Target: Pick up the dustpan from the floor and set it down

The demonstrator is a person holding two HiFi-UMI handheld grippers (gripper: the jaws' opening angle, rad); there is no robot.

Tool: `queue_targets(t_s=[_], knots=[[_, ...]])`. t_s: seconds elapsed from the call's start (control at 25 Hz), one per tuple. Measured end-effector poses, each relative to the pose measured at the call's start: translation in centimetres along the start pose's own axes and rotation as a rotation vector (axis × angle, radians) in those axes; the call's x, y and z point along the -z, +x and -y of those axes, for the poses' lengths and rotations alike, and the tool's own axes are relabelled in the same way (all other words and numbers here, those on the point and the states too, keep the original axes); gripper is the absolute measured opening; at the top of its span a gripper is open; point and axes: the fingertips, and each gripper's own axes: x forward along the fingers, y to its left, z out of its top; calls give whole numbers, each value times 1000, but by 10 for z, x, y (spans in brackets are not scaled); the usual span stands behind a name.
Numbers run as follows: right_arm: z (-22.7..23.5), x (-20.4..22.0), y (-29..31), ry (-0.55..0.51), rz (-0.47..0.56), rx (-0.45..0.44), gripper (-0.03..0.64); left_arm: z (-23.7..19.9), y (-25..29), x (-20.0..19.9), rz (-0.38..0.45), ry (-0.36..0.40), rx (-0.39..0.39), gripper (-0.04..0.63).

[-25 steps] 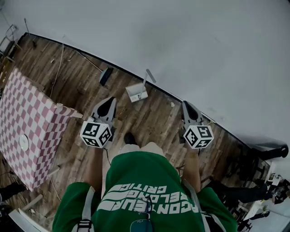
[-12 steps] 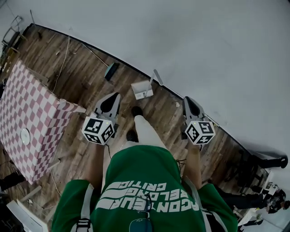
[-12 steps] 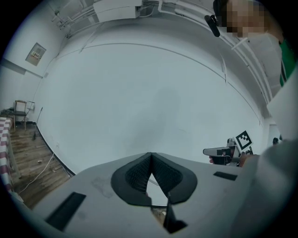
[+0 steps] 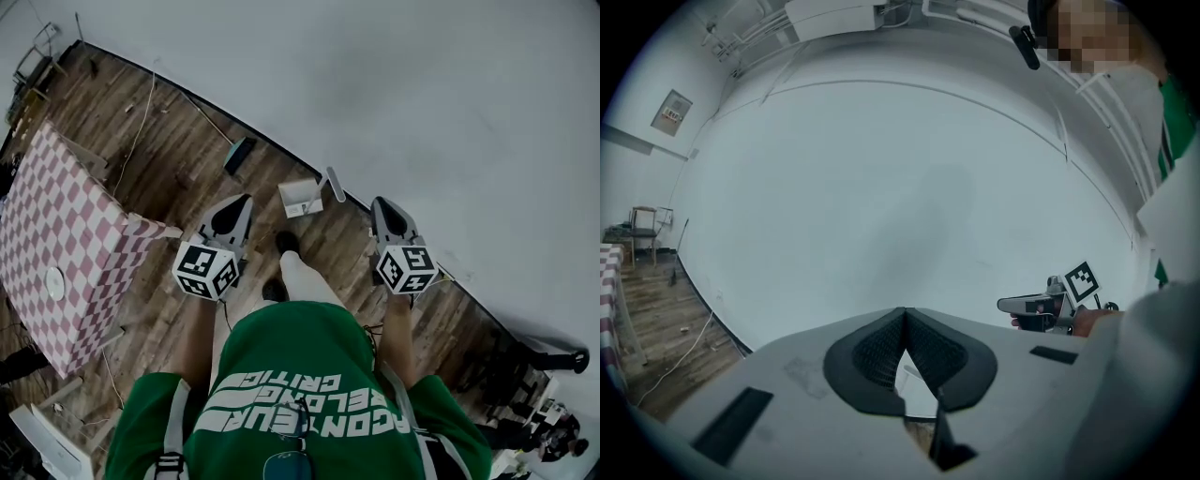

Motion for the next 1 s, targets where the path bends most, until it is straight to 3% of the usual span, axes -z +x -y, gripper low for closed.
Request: queue_targets(t_s=[0.56,1.0], knots=[[9,29,75,16,-145,-41,8,-19,21,16,-68,-32,-17,-6],[25,92,147,-30,-391,-70,11,-39,32,27,-112,-71,-90,-6]])
